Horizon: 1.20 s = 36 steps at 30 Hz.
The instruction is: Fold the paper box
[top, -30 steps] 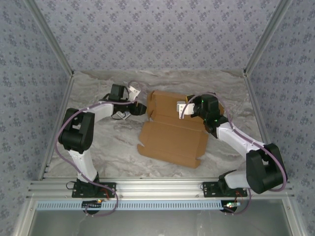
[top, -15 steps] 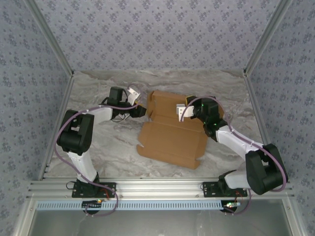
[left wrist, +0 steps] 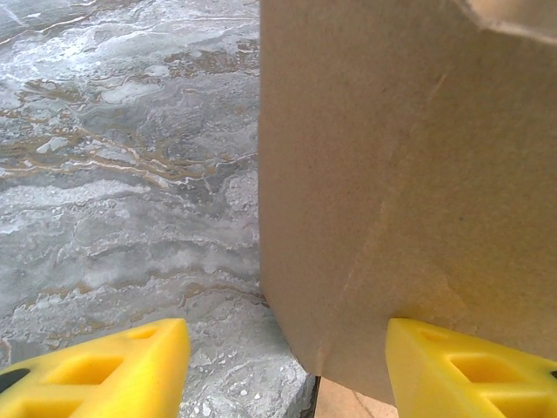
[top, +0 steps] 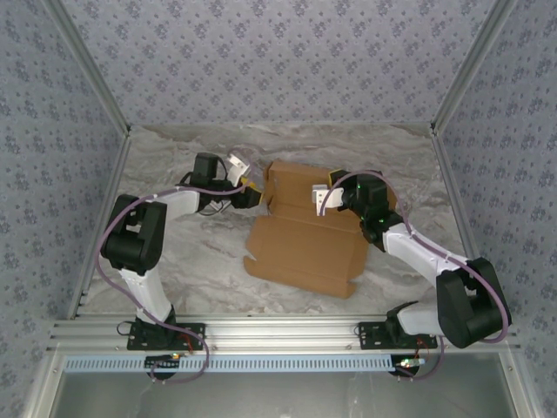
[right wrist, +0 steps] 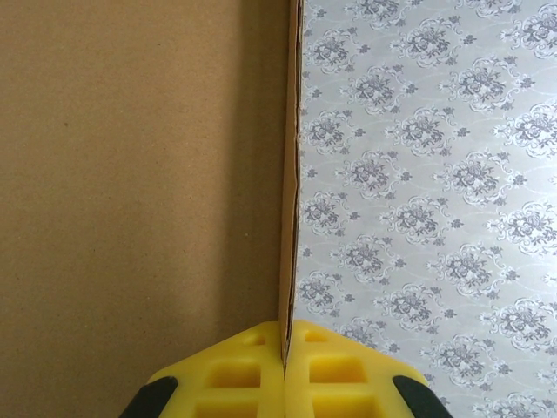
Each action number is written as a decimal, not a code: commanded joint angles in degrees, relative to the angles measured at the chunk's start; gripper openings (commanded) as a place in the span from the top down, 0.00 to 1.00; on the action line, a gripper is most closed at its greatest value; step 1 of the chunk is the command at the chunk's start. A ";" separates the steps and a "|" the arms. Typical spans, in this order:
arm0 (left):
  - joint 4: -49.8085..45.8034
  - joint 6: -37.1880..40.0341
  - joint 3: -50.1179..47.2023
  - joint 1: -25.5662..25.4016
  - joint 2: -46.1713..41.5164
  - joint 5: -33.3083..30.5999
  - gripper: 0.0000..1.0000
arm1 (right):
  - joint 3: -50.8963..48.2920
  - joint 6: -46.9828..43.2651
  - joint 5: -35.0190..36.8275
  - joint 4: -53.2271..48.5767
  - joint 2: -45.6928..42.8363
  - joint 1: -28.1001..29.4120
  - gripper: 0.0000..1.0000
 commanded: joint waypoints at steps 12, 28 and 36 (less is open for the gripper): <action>-0.41 2.81 1.15 -1.15 -0.40 -2.18 0.33 | 1.74 -3.80 -1.06 2.24 3.35 1.72 1.00; 8.39 0.73 -5.48 -1.33 -4.02 -9.51 0.33 | -4.78 -5.60 0.72 11.01 2.41 3.48 1.00; 12.64 -0.03 -7.10 -2.29 -3.71 -10.42 0.33 | -8.06 -6.03 2.76 14.69 2.13 4.60 1.00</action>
